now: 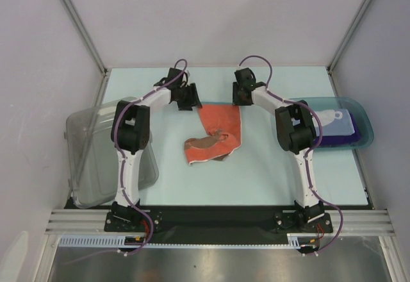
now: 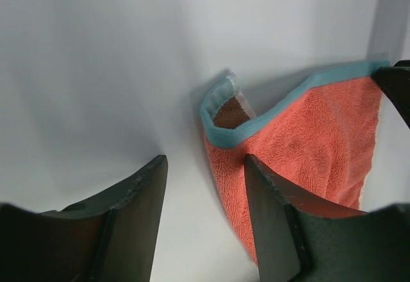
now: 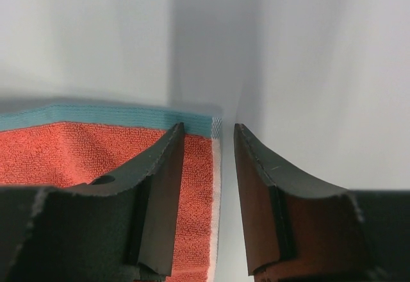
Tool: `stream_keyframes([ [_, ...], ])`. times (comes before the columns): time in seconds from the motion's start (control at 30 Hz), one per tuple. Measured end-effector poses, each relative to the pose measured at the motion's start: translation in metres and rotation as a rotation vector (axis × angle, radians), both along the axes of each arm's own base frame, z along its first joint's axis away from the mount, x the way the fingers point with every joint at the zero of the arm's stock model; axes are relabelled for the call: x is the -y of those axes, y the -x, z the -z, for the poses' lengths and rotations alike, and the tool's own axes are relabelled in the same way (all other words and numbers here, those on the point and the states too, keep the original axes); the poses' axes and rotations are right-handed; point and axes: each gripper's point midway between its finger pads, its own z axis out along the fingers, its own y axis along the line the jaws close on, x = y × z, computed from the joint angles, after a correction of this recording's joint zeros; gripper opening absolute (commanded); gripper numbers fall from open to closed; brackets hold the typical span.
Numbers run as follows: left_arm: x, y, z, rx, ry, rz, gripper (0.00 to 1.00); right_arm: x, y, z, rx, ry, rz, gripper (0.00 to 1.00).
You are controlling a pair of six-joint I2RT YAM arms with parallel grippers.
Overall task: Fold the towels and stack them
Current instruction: Flatten out the crumpled towel
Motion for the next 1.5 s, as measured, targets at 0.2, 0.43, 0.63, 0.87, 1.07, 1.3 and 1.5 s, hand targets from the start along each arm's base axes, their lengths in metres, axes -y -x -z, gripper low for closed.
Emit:
stream_keyframes([
  [0.2,0.011,-0.001,0.004,-0.005,0.036,0.006,0.15,-0.005,0.001,0.001,-0.010,-0.033,-0.019,0.02],
  [0.43,0.024,-0.001,-0.010,-0.010,0.082,0.044,0.00,-0.004,0.002,-0.005,-0.028,-0.075,-0.061,0.00],
  [0.63,0.014,0.016,-0.076,0.060,-0.055,0.026,0.00,0.008,0.035,-0.086,0.058,-0.092,-0.069,0.00],
  [0.87,0.038,0.144,-0.152,0.233,-0.066,0.128,0.46,0.034,0.157,-0.177,0.224,-0.181,-0.058,0.00],
  [1.07,0.028,0.236,-0.080,0.066,-0.036,0.200,0.72,0.082,0.237,-0.073,-0.041,-0.081,0.046,0.00],
  [1.3,0.038,0.209,-0.101,0.156,-0.062,0.272,0.70,0.136,0.267,-0.034,-0.168,-0.037,0.229,0.00],
  [1.5,0.071,0.190,-0.103,0.188,0.004,0.386,0.61,0.143,0.261,-0.040,-0.138,-0.060,0.253,0.00],
])
